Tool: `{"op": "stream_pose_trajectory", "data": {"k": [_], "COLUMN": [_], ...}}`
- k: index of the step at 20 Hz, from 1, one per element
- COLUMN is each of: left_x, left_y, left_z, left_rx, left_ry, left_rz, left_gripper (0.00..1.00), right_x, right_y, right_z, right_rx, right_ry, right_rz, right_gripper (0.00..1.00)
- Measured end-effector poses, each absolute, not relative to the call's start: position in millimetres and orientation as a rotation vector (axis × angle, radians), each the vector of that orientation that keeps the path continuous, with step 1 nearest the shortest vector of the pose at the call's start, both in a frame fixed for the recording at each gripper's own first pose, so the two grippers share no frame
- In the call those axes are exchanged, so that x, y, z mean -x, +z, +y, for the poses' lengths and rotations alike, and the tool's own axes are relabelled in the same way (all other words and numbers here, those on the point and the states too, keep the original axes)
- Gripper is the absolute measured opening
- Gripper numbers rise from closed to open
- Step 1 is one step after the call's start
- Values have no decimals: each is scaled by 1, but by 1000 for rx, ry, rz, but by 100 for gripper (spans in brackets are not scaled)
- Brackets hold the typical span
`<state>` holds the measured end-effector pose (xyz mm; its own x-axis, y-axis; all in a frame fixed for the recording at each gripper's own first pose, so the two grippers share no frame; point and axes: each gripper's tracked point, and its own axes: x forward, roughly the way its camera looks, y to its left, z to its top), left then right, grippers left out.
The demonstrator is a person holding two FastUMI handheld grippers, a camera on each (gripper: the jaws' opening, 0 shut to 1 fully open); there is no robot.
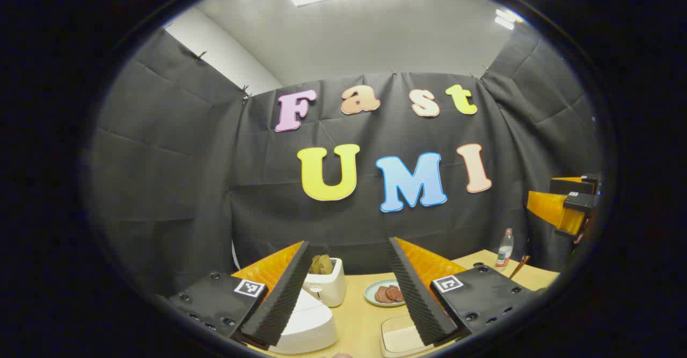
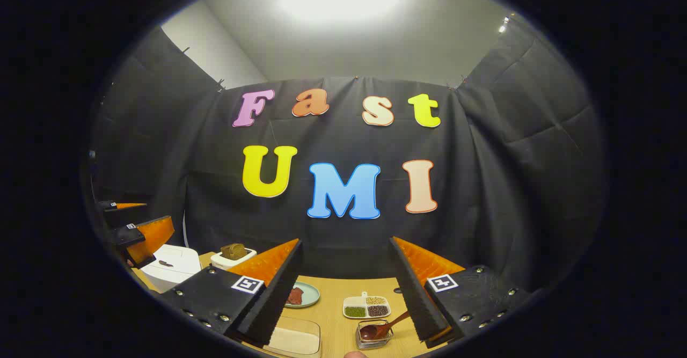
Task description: Close the left gripper, press the button to open the rice cooker; take a wooden spoon from the chopstick holder with the right hand, scoop a spoonful of rice and pour it into the rice cooker, then put the wooden spoon back into the chopstick holder.
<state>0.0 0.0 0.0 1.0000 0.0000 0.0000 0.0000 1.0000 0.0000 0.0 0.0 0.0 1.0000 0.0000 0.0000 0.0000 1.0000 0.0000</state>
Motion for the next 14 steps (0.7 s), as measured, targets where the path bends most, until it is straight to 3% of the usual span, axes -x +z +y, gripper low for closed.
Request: {"op": "stream_pose_trajectory", "data": {"k": [5, 7, 14], "left_x": [5, 6, 10], "left_y": [-8, -8, 0], "left_z": [16, 20, 22], "left_rx": [17, 25, 21], "left_ry": [36, 45, 51], "left_rz": [22, 23, -5], "left_gripper": [100, 91, 100], "right_x": [3, 4, 7], "right_y": [0, -2, 4], "right_z": [-1, 0, -1], "right_rx": [0, -3, -7], "right_ry": [-3, -3, -12], "right_rz": [-2, 3, -5], "right_gripper": [95, 95, 95]}}
